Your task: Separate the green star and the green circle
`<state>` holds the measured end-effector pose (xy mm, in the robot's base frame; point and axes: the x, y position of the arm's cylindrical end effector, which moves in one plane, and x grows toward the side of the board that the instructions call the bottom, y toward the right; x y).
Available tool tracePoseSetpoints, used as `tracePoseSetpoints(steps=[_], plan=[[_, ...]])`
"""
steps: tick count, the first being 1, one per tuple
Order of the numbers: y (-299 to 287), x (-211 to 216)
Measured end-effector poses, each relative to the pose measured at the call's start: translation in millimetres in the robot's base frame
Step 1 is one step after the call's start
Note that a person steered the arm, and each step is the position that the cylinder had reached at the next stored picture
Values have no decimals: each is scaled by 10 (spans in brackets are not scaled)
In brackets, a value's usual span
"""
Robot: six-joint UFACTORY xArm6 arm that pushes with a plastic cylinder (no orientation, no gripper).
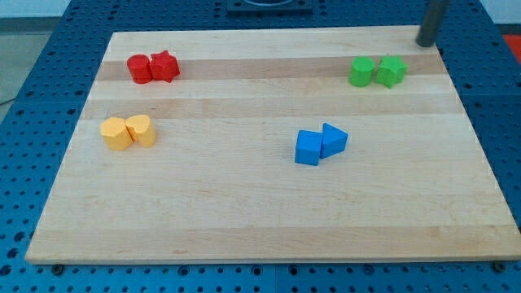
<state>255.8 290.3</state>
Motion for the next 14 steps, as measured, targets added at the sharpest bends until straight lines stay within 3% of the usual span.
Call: tracePoseSetpoints(steps=[2, 3, 4, 6, 7, 12, 13, 14], plan=[[-477, 597], [-493, 765], [-910, 867], [-2318, 548], [-2268, 595], [-59, 652], [-67, 348], [-842, 290]])
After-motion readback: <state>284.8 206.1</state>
